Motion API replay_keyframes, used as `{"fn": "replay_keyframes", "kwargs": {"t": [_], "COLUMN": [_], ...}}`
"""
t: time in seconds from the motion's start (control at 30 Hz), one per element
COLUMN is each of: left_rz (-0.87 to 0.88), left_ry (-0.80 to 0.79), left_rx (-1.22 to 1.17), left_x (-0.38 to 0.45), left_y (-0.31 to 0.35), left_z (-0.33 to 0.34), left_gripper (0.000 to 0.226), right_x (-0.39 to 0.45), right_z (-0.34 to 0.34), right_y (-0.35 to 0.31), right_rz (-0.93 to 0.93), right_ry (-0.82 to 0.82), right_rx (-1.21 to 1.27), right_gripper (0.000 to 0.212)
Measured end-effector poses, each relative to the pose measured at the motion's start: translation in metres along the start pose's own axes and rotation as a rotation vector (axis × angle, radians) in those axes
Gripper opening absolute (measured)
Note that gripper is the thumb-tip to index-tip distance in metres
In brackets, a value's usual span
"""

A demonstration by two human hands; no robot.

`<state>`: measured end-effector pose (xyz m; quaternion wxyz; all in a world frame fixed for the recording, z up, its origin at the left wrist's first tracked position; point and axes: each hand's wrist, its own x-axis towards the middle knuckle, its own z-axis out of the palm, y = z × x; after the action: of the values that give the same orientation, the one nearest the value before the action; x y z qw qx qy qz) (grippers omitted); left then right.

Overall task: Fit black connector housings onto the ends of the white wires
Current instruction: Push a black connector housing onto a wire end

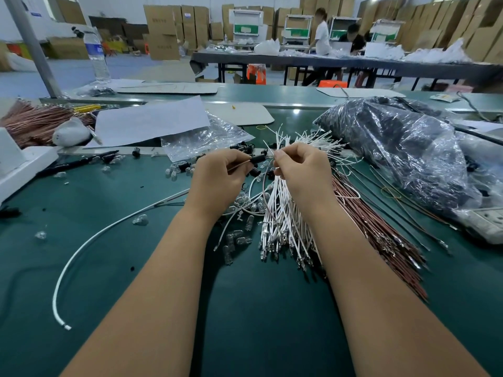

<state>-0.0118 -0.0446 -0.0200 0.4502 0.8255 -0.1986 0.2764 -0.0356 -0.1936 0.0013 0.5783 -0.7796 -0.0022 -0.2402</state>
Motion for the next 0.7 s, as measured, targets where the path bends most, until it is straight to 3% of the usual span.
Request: {"fn": "replay_keyframes", "kwargs": {"t": [0.23, 0.47, 0.7], "left_rz": [-0.084, -0.143, -0.125], "left_ry": [-0.009, -0.116, -0.129], "left_rx": [-0.095, -0.137, -0.121], "left_x": [-0.0002, 0.0009, -0.0019], "left_y": [-0.0042, -0.0049, 0.0009], "left_z": [-0.001, 0.0025, 0.005], "left_gripper": [0.008, 0.008, 0.006], "right_x": [0.0, 0.0015, 0.0017], "right_z": [0.0005, 0.0001, 0.0021], "right_y": [0.0019, 0.0031, 0.0059], "right_rz": [-0.034, -0.044, -0.081], "right_ry": [-0.04, -0.025, -0.024], "right_rx": [-0.027, 0.0, -0.056], "right_gripper": [0.009, 0.015, 0.009]}}
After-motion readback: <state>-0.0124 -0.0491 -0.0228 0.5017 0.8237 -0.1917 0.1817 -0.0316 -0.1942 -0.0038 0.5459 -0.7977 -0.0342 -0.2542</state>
